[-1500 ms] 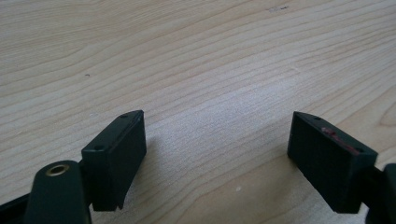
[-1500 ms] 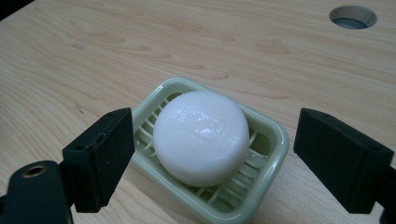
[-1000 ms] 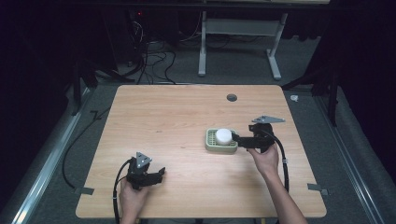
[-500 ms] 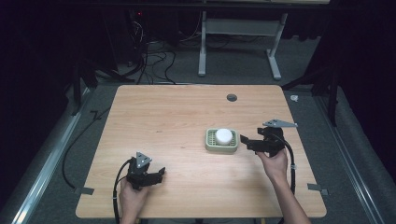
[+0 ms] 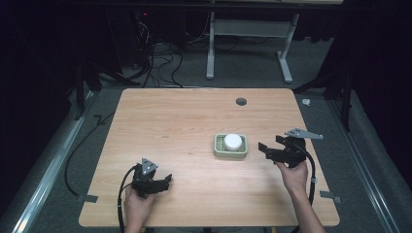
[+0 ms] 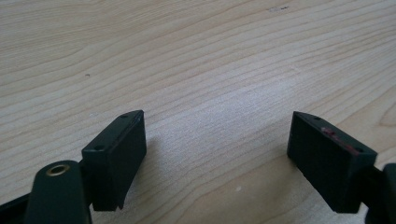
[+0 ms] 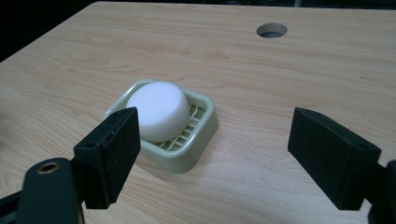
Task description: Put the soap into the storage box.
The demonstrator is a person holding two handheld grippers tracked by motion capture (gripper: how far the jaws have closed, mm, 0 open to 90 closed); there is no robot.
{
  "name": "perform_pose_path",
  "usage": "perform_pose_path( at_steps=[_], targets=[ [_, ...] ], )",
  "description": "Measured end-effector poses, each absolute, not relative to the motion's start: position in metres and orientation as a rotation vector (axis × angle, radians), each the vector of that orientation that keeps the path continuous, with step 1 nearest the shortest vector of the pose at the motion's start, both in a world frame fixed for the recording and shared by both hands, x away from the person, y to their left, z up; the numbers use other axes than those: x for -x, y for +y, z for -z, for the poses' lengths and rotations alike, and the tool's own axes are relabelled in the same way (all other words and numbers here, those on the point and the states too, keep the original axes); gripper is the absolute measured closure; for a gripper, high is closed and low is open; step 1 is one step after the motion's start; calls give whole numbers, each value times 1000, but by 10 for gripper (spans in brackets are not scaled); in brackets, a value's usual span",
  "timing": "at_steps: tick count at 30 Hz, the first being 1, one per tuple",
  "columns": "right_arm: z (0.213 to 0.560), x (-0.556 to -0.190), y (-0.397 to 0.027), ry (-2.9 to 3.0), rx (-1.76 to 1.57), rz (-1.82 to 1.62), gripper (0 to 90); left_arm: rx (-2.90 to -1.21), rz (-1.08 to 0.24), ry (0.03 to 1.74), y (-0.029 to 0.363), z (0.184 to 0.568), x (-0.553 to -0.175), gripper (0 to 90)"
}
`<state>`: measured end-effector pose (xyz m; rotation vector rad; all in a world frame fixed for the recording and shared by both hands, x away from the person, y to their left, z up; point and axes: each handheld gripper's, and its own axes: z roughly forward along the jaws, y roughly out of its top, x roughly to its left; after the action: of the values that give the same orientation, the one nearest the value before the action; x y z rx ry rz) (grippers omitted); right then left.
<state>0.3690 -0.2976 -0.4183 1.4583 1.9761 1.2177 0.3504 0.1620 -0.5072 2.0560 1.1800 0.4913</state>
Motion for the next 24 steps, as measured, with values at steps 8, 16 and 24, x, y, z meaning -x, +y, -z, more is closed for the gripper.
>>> perform_pose_path(
  at_steps=[8, 16, 24],
  targets=[
    [418, -359, -304, 1963, -1465, -1220, 182, -2056, -491, 1180, 162, 507, -350, 200],
    [420, -349, -311, 1946, -1471, -1223, 192, -2056, -491, 1180, 162, 507, -350, 201],
    [425, -338, -317, 1930, -1479, -1227, 205, -2056, -492, 1180, 162, 507, -350, 200]
  ],
)
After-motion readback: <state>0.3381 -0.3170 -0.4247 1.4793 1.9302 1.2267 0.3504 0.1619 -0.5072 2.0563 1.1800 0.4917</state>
